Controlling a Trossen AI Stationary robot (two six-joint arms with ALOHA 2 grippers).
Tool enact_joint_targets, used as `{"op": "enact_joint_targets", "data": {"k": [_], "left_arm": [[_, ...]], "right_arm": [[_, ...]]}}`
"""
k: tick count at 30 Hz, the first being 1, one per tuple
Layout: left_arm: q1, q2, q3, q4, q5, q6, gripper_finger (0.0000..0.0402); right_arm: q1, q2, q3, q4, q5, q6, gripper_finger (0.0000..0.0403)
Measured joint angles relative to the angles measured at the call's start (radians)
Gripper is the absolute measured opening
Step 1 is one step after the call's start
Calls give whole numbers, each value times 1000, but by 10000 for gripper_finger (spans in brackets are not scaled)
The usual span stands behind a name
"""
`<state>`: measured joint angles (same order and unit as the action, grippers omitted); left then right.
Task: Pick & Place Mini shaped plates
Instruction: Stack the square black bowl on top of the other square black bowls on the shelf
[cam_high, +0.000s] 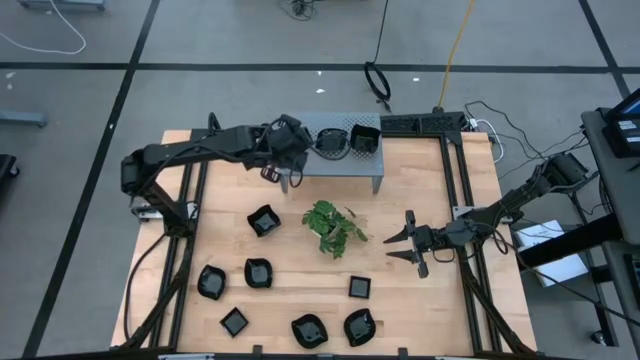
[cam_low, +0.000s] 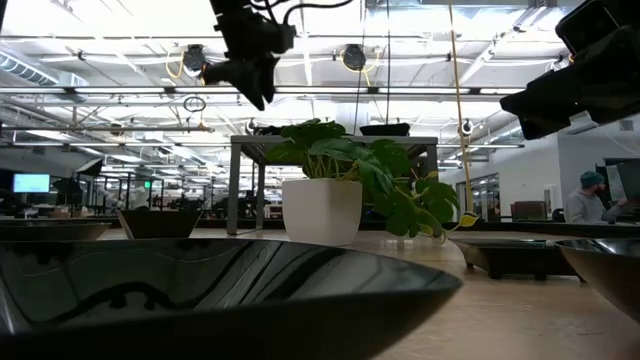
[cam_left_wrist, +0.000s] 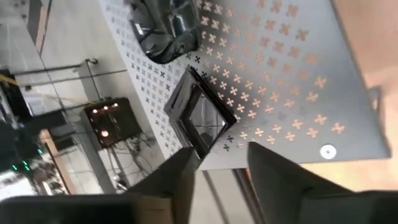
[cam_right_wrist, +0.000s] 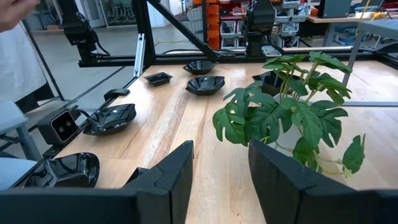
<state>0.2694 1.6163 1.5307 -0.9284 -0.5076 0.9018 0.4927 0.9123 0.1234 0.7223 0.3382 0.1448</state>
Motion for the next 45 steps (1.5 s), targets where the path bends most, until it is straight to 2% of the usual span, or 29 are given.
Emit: {"op": "enact_joint_targets", "data": {"k": [4, 8, 11, 18, 22, 24, 31, 34, 39, 45], "left_arm": [[-8, -4, 0, -22, 16, -75, 211], [-7, 7, 0, -12, 17, -31, 214], [-5, 15, 0, -17, 18, -12, 177], [23, 14, 0, -9, 64, -7, 58], [52, 18, 0, -6, 115, -2, 31], [58, 29, 1, 8, 113, 24, 39], [87, 59, 0, 19, 114, 77, 116], [99, 70, 0, 56, 111, 88, 134], [128, 87, 1, 60, 121, 118, 126], [134, 108, 0, 58, 123, 116, 75]], "right_arm": [[0, 0, 0, 0, 0, 0, 142], [0, 0, 0, 0, 0, 0, 142], [0, 0, 0, 0, 0, 0, 142], [0, 0, 0, 0, 0, 0, 142], [0, 0, 0, 0, 0, 0, 142], [0, 0, 0, 0, 0, 0, 142], [0, 0, 0, 1, 0, 0, 142], [0, 0, 0, 0, 0, 0, 142], [0, 0, 0, 3, 0, 0, 142], [0, 0, 0, 4, 0, 0, 142]]}}
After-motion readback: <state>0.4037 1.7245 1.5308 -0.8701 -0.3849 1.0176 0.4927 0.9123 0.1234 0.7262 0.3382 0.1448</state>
